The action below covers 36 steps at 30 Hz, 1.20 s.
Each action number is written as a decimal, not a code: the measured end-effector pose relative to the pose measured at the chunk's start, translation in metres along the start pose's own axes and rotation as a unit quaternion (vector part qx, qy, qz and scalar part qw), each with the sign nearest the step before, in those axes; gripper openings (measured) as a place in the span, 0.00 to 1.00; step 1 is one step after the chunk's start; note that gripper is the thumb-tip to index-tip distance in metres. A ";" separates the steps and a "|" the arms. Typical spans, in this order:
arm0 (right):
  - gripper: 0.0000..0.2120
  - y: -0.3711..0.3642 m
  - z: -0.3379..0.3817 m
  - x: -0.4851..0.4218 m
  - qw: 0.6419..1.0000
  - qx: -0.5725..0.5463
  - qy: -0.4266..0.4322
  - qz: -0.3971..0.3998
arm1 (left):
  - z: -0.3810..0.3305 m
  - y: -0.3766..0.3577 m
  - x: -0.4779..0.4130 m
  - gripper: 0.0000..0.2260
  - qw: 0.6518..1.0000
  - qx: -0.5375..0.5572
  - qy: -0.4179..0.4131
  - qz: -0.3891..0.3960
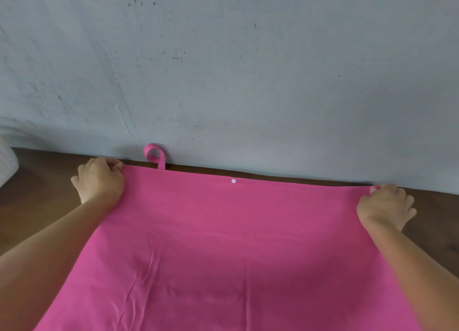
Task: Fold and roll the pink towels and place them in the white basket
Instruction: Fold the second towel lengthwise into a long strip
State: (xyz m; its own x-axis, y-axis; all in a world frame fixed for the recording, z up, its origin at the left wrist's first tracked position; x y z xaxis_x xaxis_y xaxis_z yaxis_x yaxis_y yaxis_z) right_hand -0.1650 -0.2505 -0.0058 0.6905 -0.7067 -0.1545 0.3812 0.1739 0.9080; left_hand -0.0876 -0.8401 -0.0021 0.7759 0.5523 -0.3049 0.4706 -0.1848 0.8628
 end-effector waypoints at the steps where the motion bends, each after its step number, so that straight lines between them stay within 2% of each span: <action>1: 0.15 -0.002 0.002 -0.003 1.000 -0.003 -0.003 -0.001 | -0.001 -0.002 -0.003 0.08 1.000 -0.002 -0.001 -0.001; 14: 0.16 -0.005 0.014 -0.013 0.997 -0.068 -0.033 0.017 | -0.010 -0.006 -0.018 0.07 1.000 0.016 -0.001 -0.005; 17: 0.14 0.002 0.011 -0.011 0.994 -0.089 -0.002 0.058 | -0.018 0.002 -0.011 0.08 1.000 0.016 -0.021 0.003; 19: 0.14 0.010 0.004 -0.008 0.991 -0.093 0.050 0.085 | -0.025 0.010 0.001 0.12 0.999 0.008 -0.037 0.001; 22: 0.21 0.025 -0.012 0.003 0.981 -0.026 0.166 0.100 | -0.040 0.024 0.028 0.17 0.997 -0.014 -0.076 0.018; 25: 0.29 0.031 -0.031 0.020 0.958 0.070 0.242 0.140 | -0.059 0.039 0.058 0.17 0.992 -0.013 -0.124 0.028; 31: 0.36 0.049 -0.062 0.053 0.941 0.134 0.257 0.177 | -0.098 0.048 0.142 0.13 0.972 0.027 -0.212 0.093; 36: 0.38 0.068 -0.096 0.078 0.933 0.156 0.266 0.188 | -0.144 0.037 0.231 0.17 0.931 0.056 -0.330 0.145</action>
State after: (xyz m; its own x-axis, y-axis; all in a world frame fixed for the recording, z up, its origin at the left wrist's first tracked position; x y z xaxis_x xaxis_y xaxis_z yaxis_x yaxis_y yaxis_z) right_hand -0.0263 -0.2280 0.0067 0.9782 -0.1818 0.1007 -0.0885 0.0740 0.9933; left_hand 0.0484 -0.6022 0.0177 0.9491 -0.1465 -0.2787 0.2130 -0.3533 0.9109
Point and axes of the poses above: each hand's wrist, its own x-axis away from the middle knuckle, its own y-axis out of the back of the hand, z = x × y, the point moved 2 cm from there along -x, towards the middle knuckle, and after that the axes turned 11 degrees about -y, right-handed, at the moved point
